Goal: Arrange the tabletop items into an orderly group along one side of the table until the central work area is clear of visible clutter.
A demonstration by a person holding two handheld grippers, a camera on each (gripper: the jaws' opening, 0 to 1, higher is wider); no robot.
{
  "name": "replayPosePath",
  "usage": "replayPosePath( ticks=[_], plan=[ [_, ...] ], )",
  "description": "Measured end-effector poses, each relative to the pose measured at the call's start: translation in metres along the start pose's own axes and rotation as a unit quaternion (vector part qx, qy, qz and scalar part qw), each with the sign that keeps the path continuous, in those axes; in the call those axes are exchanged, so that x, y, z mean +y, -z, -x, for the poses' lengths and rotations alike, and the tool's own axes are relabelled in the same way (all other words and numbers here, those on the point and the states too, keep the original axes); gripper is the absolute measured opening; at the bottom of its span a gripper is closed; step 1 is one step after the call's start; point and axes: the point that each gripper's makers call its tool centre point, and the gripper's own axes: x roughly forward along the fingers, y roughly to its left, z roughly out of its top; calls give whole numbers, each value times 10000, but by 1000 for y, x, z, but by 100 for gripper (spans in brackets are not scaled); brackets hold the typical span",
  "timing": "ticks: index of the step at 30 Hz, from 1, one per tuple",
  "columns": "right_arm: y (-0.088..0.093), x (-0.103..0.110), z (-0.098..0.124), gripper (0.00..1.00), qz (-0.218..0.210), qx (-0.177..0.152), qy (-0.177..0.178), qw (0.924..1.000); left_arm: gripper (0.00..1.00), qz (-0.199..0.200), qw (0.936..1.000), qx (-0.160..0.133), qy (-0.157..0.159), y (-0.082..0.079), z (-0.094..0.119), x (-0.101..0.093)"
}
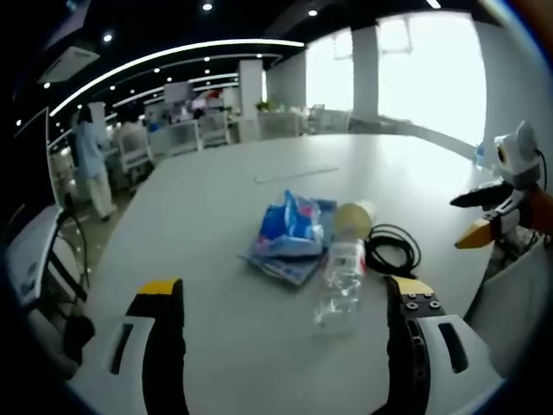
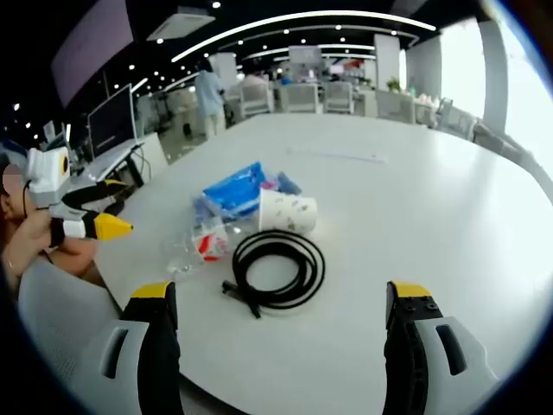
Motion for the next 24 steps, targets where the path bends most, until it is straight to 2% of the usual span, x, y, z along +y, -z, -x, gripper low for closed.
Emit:
replayPosePath(
  ticks=[6,11,13,24],
  plan=[
    [0,0,0,99,-3,8,-11,10000,95,53,9999,88,42,4,-2,-1],
    [0,-1,0,99,-14,-4,15,10000,95,-169,9998,105,-2,3,-2,-2],
    [0,-1,0,99,-3,-1,4,10000,96,-198,9998,27,17,0,-2,-3],
    [1,-2,0,99,-47,0,11,10000,97,-113,9999,91,88,3,-3,-4]
  ],
)
